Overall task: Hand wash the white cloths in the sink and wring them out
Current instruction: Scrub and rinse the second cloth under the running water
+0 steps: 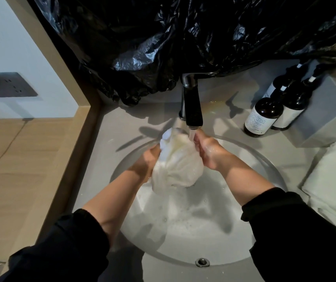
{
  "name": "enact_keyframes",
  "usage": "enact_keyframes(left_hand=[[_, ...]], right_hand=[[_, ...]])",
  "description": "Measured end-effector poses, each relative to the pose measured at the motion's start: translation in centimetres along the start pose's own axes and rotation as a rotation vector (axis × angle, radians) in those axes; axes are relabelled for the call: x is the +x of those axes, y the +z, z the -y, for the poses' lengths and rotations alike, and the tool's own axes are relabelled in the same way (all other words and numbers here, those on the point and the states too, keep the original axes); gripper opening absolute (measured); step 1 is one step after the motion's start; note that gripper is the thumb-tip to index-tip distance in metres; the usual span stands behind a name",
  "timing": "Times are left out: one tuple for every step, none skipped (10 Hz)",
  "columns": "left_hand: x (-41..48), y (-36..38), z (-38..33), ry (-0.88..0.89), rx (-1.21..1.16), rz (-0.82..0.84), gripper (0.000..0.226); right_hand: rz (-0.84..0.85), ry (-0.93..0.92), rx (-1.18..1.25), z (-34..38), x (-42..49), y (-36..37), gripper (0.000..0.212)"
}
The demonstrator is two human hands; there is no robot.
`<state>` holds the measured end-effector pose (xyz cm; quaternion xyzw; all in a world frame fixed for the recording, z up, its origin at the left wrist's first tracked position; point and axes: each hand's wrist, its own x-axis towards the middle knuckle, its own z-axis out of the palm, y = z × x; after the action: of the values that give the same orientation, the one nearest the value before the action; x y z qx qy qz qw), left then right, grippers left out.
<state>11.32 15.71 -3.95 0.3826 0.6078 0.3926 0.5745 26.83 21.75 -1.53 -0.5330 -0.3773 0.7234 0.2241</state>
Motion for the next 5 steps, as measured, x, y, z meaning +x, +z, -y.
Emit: enact_keyframes(left_hand=[[-0.9, 1.9, -1.7, -0.086, -0.031, 0.009, 0.031], [0.5, 3.1, -2.0, -0.148, 0.035, -0.053, 0.030], [2.0, 4.5, -1.9, -0.188, 0.119, -0.103, 0.035], [2.4, 5.1, -2.1, -0.249, 0.078, -0.157, 0.044], [2.6, 5.5, -2.7, -0.244, 0.074, -0.169, 0.040]], right_hand=[[0.016, 0.028, 0.035, -1.3, 1.4, -2.1, 0.047], [0.012, -0.016, 0.044, -1.0, 1.1, -2.8, 0.046], [-0.065, -0.084, -0.105, -0.4, 0.3, -2.6, 0.043], [-0.196, -0.250, -0.344, -0.6, 0.0, -2.1, 0.036], [-0.278, -0.381, -0.377, -1.6, 0.2, -2.5, 0.032]])
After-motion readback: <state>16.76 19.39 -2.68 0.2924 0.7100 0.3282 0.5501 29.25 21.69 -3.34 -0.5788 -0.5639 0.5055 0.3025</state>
